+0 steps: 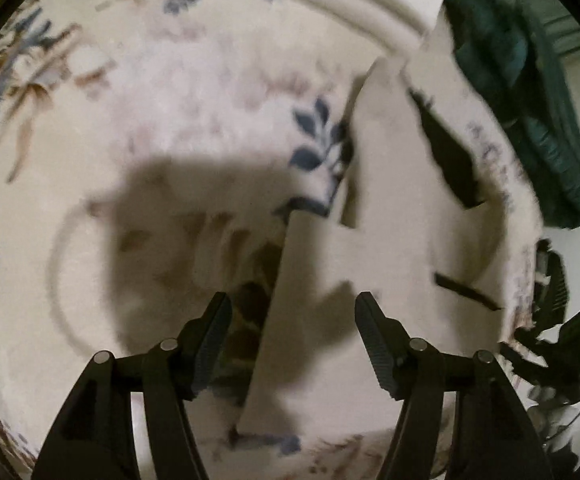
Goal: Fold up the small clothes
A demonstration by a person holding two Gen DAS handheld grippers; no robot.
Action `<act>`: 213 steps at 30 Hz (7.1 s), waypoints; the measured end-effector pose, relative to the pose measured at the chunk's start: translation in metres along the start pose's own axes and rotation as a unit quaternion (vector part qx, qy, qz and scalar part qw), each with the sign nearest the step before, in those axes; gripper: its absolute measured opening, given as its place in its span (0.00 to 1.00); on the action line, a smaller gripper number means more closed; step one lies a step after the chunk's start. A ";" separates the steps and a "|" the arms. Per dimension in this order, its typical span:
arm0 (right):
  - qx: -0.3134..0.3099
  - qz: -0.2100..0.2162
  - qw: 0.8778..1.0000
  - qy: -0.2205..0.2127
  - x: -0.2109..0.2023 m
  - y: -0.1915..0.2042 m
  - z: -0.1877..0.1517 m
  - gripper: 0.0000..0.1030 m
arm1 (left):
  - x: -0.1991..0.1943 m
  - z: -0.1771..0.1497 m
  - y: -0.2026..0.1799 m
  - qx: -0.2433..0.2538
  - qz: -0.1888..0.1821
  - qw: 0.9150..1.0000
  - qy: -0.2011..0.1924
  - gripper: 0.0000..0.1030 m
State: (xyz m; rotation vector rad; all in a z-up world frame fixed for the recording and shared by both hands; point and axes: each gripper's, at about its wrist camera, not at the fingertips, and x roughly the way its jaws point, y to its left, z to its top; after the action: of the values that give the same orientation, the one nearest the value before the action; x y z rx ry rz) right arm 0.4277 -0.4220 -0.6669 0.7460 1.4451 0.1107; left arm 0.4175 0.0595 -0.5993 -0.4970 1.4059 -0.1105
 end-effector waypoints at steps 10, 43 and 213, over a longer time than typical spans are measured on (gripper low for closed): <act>0.009 -0.043 0.997 -0.064 -0.010 0.010 0.003 0.04 | -0.019 0.019 -0.025 0.037 -0.007 0.997 -0.061 0.01; -0.164 -0.152 0.974 0.044 0.085 0.151 0.206 0.06 | 0.076 0.185 -0.144 0.245 0.077 0.967 -0.001 0.02; -0.239 -0.287 0.895 -0.242 -0.069 0.451 0.054 1.00 | -0.197 0.264 -0.057 0.110 0.192 0.945 -0.240 1.00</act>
State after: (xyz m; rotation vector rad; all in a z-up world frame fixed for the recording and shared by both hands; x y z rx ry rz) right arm 0.6298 -0.1288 -0.3767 -0.0823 1.0393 -0.1651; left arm 0.6484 0.1512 -0.3751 -0.0462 0.9720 0.1613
